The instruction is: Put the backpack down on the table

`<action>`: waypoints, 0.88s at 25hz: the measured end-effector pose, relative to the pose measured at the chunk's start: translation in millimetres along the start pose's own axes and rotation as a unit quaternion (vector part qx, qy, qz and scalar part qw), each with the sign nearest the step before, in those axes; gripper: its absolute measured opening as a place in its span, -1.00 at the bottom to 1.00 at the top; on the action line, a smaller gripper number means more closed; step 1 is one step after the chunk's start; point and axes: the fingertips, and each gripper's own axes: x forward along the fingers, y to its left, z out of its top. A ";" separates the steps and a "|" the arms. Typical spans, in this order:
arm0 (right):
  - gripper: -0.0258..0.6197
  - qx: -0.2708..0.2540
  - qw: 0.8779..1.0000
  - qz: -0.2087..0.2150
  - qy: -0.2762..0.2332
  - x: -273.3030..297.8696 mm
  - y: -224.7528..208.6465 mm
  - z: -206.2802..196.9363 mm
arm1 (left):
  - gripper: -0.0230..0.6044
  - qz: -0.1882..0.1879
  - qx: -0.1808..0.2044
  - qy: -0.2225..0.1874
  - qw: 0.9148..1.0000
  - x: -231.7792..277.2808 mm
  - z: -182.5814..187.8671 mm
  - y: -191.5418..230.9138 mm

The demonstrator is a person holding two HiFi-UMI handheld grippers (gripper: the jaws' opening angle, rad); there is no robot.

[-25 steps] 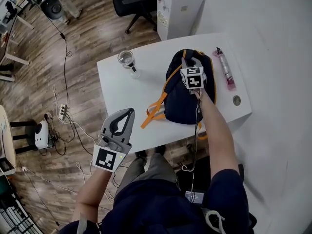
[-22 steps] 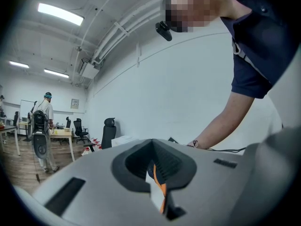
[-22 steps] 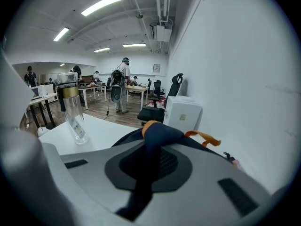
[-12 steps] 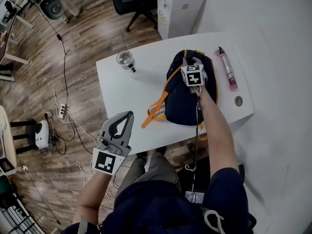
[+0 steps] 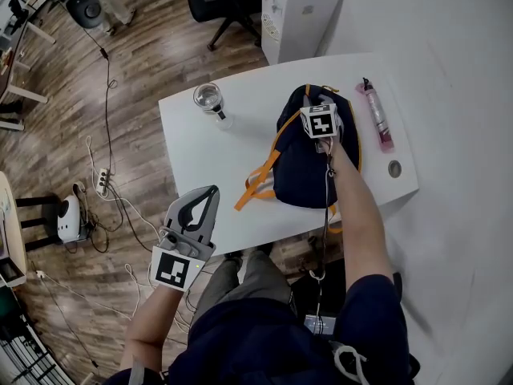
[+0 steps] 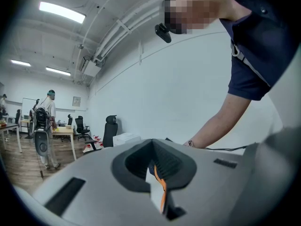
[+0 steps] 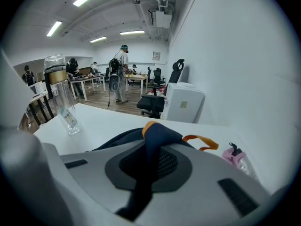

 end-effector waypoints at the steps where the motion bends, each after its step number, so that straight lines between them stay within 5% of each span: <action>1: -0.90 -0.001 1.000 0.001 -0.001 2.2 -0.3 -0.5 | -0.92 0.000 0.000 0.001 1.000 -0.3 -0.5 0.4; 10: -0.90 0.003 1.000 0.002 0.027 9.8 -2.0 -10.2 | -0.92 0.003 -0.002 0.006 1.000 -1.7 -6.0 2.0; 22: -0.88 -0.009 1.000 -0.007 -0.004 0.3 -1.6 3.4 | -0.92 -0.003 -0.003 0.006 1.000 -1.7 -6.0 1.3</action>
